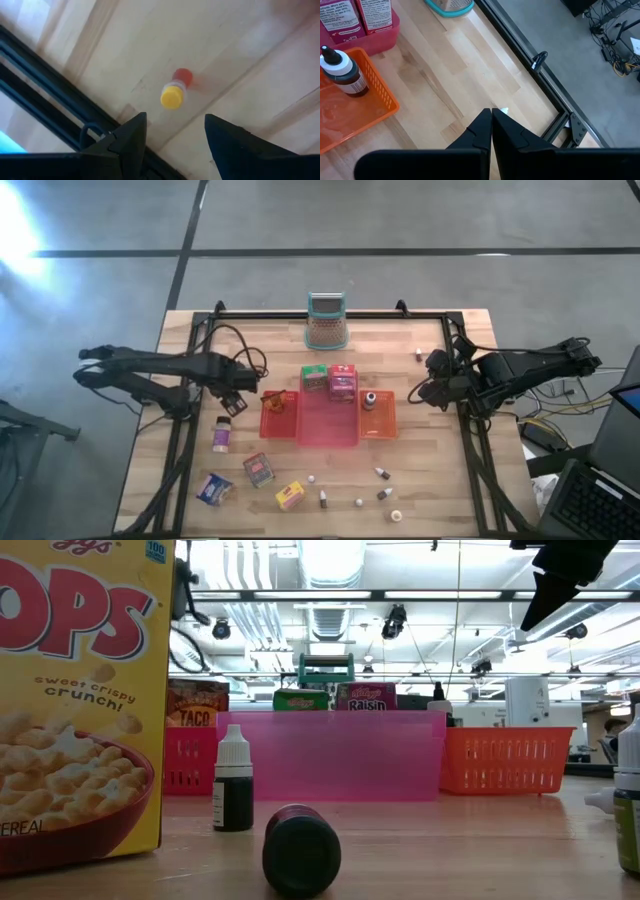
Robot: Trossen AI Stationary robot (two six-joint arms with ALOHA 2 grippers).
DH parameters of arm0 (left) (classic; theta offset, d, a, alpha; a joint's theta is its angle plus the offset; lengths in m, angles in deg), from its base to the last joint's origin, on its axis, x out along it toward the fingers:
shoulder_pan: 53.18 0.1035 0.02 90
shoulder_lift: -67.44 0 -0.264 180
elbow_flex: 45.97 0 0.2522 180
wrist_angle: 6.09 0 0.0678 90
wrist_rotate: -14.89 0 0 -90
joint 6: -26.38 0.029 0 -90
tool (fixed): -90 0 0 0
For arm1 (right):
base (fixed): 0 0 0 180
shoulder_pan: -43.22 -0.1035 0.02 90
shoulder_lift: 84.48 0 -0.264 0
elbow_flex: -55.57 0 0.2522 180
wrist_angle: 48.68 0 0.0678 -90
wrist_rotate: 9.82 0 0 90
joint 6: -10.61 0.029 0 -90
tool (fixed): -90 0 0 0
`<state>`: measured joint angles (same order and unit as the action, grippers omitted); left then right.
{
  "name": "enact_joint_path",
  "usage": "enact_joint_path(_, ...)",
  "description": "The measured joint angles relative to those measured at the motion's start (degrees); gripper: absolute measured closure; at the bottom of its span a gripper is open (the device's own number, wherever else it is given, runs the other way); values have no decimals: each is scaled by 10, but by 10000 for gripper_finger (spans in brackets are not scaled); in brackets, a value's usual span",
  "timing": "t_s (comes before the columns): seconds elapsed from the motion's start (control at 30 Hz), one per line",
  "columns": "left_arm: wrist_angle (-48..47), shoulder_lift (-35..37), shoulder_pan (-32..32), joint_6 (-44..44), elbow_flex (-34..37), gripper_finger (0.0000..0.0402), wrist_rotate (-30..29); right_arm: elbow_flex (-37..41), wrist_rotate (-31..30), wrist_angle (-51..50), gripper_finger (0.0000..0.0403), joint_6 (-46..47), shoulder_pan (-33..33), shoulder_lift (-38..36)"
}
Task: Pick & Place Kitchen Items
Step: Move the transparent food coloring bottle to the center of the table
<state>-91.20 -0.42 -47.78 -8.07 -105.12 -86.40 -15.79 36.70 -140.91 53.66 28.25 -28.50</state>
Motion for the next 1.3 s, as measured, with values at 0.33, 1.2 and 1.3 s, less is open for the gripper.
enact_joint_path(0.33, 24, 6, 18, 25, 14, 196, 0, 0, 0, 0, 394, 0, 0, 0)
enact_joint_path(1.2, 95, 7, 89, 107, 56, 203, 43, 0, 0, 0, 394, 0, 0, 0)
enact_joint_path(1.3, 98, 7, 89, 108, 58, 221, 46, 0, 0, 0, 394, 0, 0, 0)
